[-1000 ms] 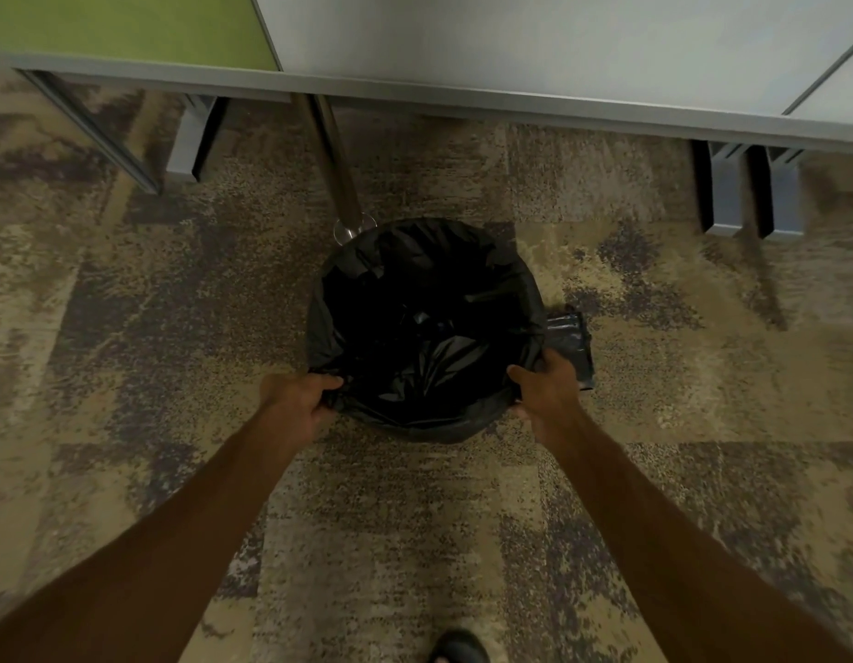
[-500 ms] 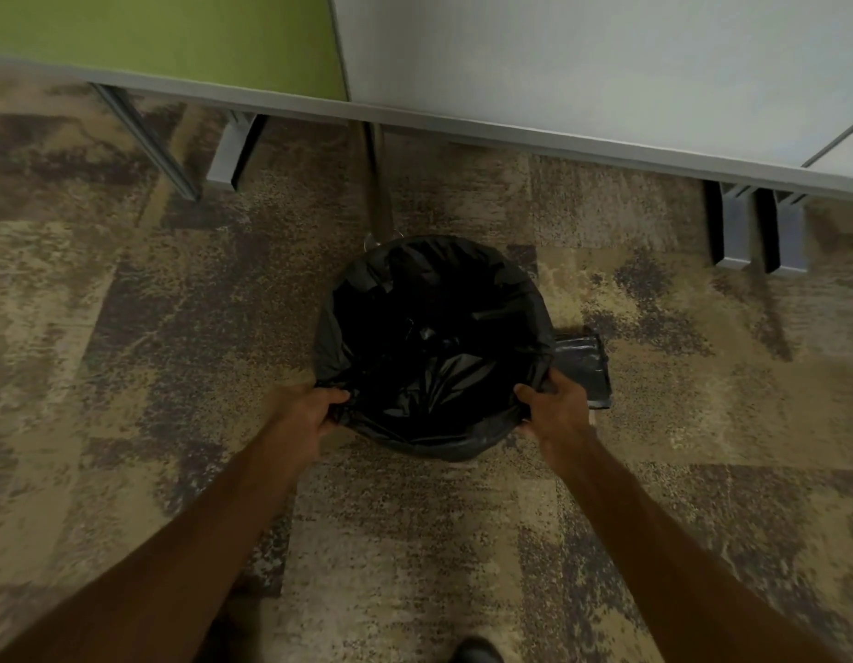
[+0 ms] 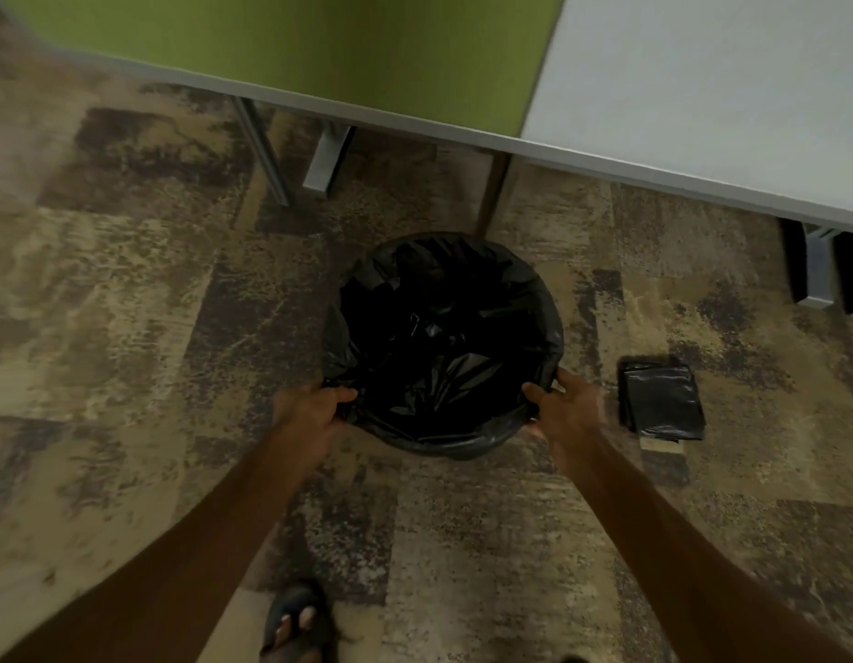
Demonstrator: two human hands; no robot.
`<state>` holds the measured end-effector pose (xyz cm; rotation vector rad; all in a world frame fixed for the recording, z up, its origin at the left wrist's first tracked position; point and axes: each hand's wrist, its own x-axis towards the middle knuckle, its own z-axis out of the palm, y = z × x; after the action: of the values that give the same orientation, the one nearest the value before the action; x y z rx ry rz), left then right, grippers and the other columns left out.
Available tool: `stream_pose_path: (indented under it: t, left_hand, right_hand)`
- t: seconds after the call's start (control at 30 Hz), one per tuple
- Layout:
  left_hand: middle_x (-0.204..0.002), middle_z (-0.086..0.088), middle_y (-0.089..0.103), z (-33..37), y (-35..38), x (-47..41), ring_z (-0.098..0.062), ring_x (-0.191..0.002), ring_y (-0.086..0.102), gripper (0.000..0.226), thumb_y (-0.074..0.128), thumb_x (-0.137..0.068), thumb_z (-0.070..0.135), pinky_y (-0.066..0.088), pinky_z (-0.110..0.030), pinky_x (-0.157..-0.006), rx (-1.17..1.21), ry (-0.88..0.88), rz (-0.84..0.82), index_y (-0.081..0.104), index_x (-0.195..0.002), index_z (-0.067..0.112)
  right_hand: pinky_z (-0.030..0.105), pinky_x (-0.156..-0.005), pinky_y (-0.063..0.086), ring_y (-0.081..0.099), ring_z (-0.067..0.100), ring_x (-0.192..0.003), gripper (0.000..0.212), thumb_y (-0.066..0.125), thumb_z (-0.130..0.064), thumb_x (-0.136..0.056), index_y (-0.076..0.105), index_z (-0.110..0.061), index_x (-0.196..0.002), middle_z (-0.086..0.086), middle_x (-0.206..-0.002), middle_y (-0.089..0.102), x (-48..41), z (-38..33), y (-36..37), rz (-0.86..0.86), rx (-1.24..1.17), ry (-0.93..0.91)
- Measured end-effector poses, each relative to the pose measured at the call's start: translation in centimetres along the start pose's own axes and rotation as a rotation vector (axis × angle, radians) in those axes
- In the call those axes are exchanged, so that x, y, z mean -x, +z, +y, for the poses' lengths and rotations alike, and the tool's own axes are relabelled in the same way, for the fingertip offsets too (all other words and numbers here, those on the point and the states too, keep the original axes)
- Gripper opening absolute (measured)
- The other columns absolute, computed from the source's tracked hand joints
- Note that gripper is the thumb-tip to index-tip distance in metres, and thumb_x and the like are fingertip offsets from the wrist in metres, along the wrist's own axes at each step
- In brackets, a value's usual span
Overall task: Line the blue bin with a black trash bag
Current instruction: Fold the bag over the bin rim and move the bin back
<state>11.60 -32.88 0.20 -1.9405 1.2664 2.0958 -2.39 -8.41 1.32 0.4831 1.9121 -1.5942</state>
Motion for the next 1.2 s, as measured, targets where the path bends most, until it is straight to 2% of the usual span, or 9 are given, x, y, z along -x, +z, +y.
stream_pose_path:
  t: [0.23, 0.3, 0.37, 0.53, 0.63, 0.8, 0.97, 1.1, 1.2]
  left_hand:
    - [-0.109, -0.018, 0.066, 6.1, -9.1, -5.1, -0.026, -0.075, 0.063, 0.029, 0.068, -0.078, -0.004, 0.055, -0.028, -0.053, 0.057, 0.034, 0.033, 0.062, -0.106, -0.004]
    - [-0.11, -0.021, 0.067, 8.3, -11.4, -6.5, -0.028, -0.077, 0.067, 0.024, 0.07, -0.074, -0.005, 0.057, -0.036, -0.059, 0.09, 0.042, 0.034, 0.064, -0.098, -0.005]
    - [-0.098, -0.018, 0.071, 10.6, -13.7, -7.8, -0.024, -0.063, 0.071, 0.017, 0.075, -0.069, -0.004, 0.057, -0.033, -0.05, 0.115, 0.084, 0.053, 0.065, -0.082, -0.001]
    - [-0.1, -0.015, 0.071, 15.7, -18.0, -10.3, -0.028, -0.084, 0.071, 0.029, 0.075, -0.075, 0.007, 0.06, -0.035, -0.059, 0.219, 0.111, -0.012, 0.064, -0.1, -0.002]
    - [-0.103, -0.015, 0.065, 18.1, -19.9, -11.6, -0.026, -0.084, 0.065, 0.022, 0.062, -0.084, 0.011, 0.057, -0.03, -0.048, 0.266, 0.139, -0.021, 0.061, -0.103, 0.0]
    - [-0.109, -0.016, 0.057, 20.5, -22.2, -13.2, -0.024, -0.081, 0.059, 0.02, 0.043, -0.084, 0.007, 0.052, -0.032, -0.064, 0.333, 0.144, -0.022, 0.053, -0.101, 0.003]
    - [-0.094, -0.011, 0.057, 22.4, -23.2, -14.2, -0.022, -0.079, 0.058, 0.027, 0.039, -0.082, 0.009, 0.053, -0.029, -0.07, 0.325, 0.146, -0.06, 0.052, -0.104, 0.002]
    - [-0.122, -0.014, 0.059, 23.2, -23.7, -14.7, -0.028, -0.113, 0.058, 0.05, 0.038, -0.081, 0.01, 0.051, -0.032, -0.088, 0.252, 0.175, -0.049, 0.051, -0.128, -0.003]
    - [-0.098, -0.009, 0.061, 23.3, -23.9, -15.0, -0.021, -0.089, 0.061, 0.045, 0.04, -0.081, 0.012, 0.053, -0.027, -0.078, 0.254, 0.172, -0.078, 0.052, -0.122, -0.001]
  right_hand:
    - [0.057, -0.093, 0.05, 0.06, 0.04, -0.111, 0.048, 0.059, 0.003, -0.09, 0.049, -0.008, -0.135, 0.019, -0.134, 0.056, -0.1, -2.0, 13.3, -0.036, -0.042, 0.067]
    - [0.052, -0.087, 0.051, 0.058, 0.041, -0.114, 0.046, 0.058, 0.004, -0.09, 0.049, -0.006, -0.134, 0.02, -0.134, 0.055, -0.6, -2.4, 17.0, -0.036, -0.06, 0.075]
    - [0.047, -0.081, 0.051, 0.058, 0.04, -0.114, 0.043, 0.056, 0.004, -0.091, 0.049, -0.006, -0.133, 0.02, -0.134, 0.055, -1.3, -2.7, 20.6, -0.056, -0.064, 0.07]
    - [0.045, -0.08, 0.051, 0.057, 0.036, -0.116, 0.045, 0.055, 0.0, -0.092, 0.048, -0.012, -0.135, 0.015, -0.136, 0.054, -3.5, -3.8, 28.6, -0.121, -0.055, 0.049]
    - [0.043, -0.08, 0.051, 0.055, 0.034, -0.12, 0.045, 0.055, -0.003, -0.093, 0.047, -0.015, -0.135, 0.012, -0.139, 0.052, -4.7, -4.6, 32.8, -0.166, -0.012, 0.056]
    - [0.041, -0.08, 0.049, 0.052, 0.036, -0.125, 0.046, 0.055, -0.004, -0.093, 0.045, -0.013, -0.137, 0.012, -0.144, 0.048, -6.3, -5.8, 37.8, -0.18, 0.023, 0.041]
    - [0.047, -0.087, 0.049, 0.05, 0.036, -0.127, 0.046, 0.054, -0.003, -0.093, 0.046, -0.014, -0.137, 0.012, -0.143, 0.048, -7.3, -5.9, 40.5, -0.194, 0.048, 0.053]
    - [0.048, -0.087, 0.051, 0.05, 0.035, -0.127, 0.046, 0.053, -0.001, -0.093, 0.047, -0.015, -0.136, 0.014, -0.142, 0.049, -7.7, -5.4, 41.7, -0.207, 0.027, 0.061]
    - [0.05, -0.088, 0.051, 0.05, 0.036, -0.127, 0.047, 0.053, 0.001, -0.093, 0.047, -0.015, -0.137, 0.014, -0.142, 0.049, -8.0, -4.8, 42.2, -0.209, 0.026, 0.046]
